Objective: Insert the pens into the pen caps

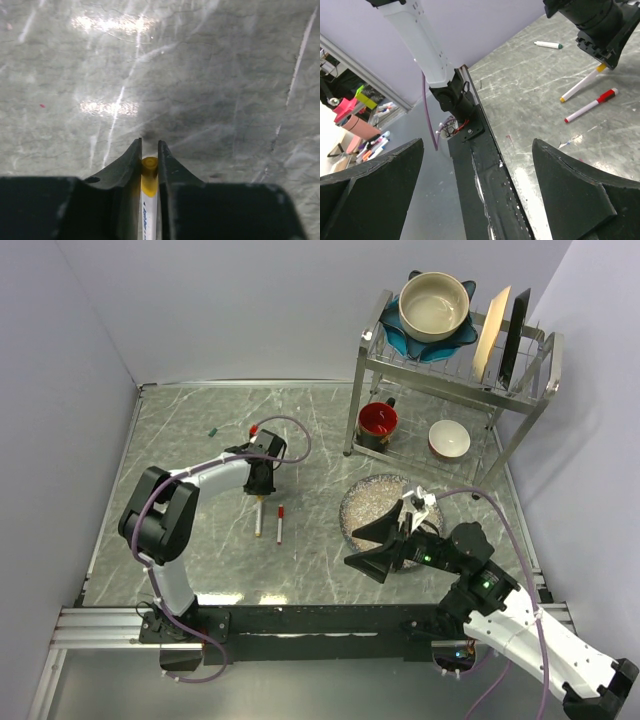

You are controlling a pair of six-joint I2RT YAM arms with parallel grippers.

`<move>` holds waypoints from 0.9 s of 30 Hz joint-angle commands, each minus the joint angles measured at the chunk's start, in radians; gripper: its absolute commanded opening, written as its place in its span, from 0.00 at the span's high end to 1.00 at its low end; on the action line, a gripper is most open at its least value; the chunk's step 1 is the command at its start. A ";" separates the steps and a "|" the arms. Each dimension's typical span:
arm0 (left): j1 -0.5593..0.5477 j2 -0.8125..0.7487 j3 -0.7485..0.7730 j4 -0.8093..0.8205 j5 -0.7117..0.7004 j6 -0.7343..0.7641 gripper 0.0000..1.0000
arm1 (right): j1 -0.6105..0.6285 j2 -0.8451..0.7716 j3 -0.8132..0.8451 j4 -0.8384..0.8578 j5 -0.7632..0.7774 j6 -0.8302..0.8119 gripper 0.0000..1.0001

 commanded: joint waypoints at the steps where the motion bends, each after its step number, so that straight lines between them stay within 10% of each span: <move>1: 0.001 -0.016 0.005 0.001 0.045 -0.035 0.77 | 0.004 -0.027 0.041 -0.005 0.017 -0.015 0.03; 12: 0.042 -0.229 0.066 -0.195 -0.281 -0.397 0.21 | 0.004 -0.035 0.046 -0.003 0.007 0.003 0.03; 18: 0.322 -0.355 0.053 -0.387 -0.230 -0.796 0.25 | 0.003 -0.085 0.041 -0.057 0.045 -0.013 0.03; 27: 0.651 -0.349 -0.095 -0.392 0.042 -0.967 0.31 | 0.003 -0.096 0.056 -0.081 0.066 -0.035 0.03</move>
